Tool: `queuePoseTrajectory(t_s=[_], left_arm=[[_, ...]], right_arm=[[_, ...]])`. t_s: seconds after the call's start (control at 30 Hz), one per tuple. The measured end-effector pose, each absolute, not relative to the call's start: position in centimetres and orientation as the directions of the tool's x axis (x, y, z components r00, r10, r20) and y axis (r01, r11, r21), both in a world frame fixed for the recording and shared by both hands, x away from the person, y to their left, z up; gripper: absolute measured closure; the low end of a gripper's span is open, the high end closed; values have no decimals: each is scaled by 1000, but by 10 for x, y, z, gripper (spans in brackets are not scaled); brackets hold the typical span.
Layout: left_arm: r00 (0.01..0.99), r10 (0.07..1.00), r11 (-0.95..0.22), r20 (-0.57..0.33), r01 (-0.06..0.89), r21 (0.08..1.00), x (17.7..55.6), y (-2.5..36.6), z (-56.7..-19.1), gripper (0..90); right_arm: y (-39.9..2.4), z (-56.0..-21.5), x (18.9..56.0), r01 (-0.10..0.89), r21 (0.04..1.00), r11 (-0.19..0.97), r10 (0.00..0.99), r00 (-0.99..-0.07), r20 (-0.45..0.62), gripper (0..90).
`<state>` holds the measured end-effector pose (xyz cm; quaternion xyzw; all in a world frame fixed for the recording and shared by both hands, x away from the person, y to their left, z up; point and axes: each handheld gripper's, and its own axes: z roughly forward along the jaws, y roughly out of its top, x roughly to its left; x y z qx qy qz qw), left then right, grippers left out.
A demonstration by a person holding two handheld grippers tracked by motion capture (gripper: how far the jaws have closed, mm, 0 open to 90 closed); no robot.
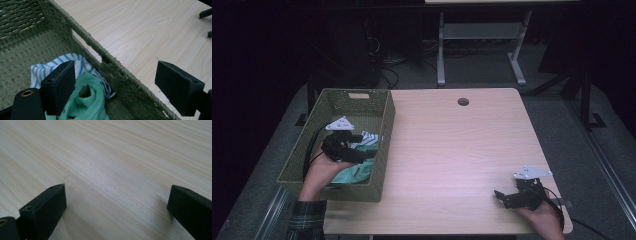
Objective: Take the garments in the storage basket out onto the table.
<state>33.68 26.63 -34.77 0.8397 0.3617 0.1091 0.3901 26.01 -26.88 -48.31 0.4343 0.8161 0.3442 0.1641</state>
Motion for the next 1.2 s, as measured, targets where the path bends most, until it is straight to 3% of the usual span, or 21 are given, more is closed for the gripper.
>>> queuePoseTrajectory(t_s=[1.2], left_arm=[[680, 731, -489, -55, 579, 652, 349, 294, -373, 158]], right_arm=[[-269, -483, 260, 596, 704, 386, 822, -569, 31, 17]])
